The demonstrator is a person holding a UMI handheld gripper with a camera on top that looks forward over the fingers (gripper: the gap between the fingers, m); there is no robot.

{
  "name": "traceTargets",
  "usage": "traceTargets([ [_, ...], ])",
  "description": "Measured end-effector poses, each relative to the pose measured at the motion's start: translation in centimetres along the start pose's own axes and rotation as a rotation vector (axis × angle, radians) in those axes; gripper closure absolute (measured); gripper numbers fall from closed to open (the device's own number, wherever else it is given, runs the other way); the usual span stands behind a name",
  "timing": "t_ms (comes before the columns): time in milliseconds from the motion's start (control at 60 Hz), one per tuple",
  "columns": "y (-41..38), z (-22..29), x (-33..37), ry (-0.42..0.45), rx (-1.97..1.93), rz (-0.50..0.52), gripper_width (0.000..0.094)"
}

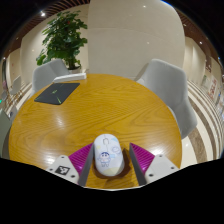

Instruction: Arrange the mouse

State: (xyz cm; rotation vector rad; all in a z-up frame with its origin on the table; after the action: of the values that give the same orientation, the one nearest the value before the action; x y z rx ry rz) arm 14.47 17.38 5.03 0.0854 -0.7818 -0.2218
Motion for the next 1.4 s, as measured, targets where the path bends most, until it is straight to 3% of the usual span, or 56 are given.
traceTargets([
  [67,-0.4,0.1,-0.1,-0.001,0.011,0.0,0.0437],
  [267,-0.8,1.0,0.2,-0.037,0.023,-0.044,0.0566],
  [350,-1.1,3.3,0.8,-0.031,0.008,-0.066,0.0582],
  [500,-4.5,12.3,1.7,0.069,-0.039,-0.045,0.058],
  [733,-17.1,24.6,-0.6,0.173,-0.058,0.052,0.0583],
  [900,-27.9,24.9,-6.9,0.093,-0.005,0.106,0.0582],
  [1033,-32.7,22.8,-10.9,0.045,0.036,0.093,0.058],
  [1167,-34.3,20.9,-12.8,0.028,0.071,0.073,0.0536],
  [1283,-34.3,20.5,-13.1,0.029,0.075,0.055,0.0425],
  [1383,-33.6,20.5,-12.1,0.018,0.088,0.029,0.0051],
  [1400,-33.4,20.6,-11.7,0.016,0.088,0.029,0.007],
])
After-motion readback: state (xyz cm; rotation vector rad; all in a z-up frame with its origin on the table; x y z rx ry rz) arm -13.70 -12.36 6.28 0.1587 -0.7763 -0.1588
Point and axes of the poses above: the point between the fingertips, and its own axes, seen from behind it with the camera up: y to the right, z up, x backward, against the way the camera looks, the point moved 10 cm from there along x, backward, against the way the camera looks, and after that the axes turned 13 degrees about -z, right-handed, at the moved point
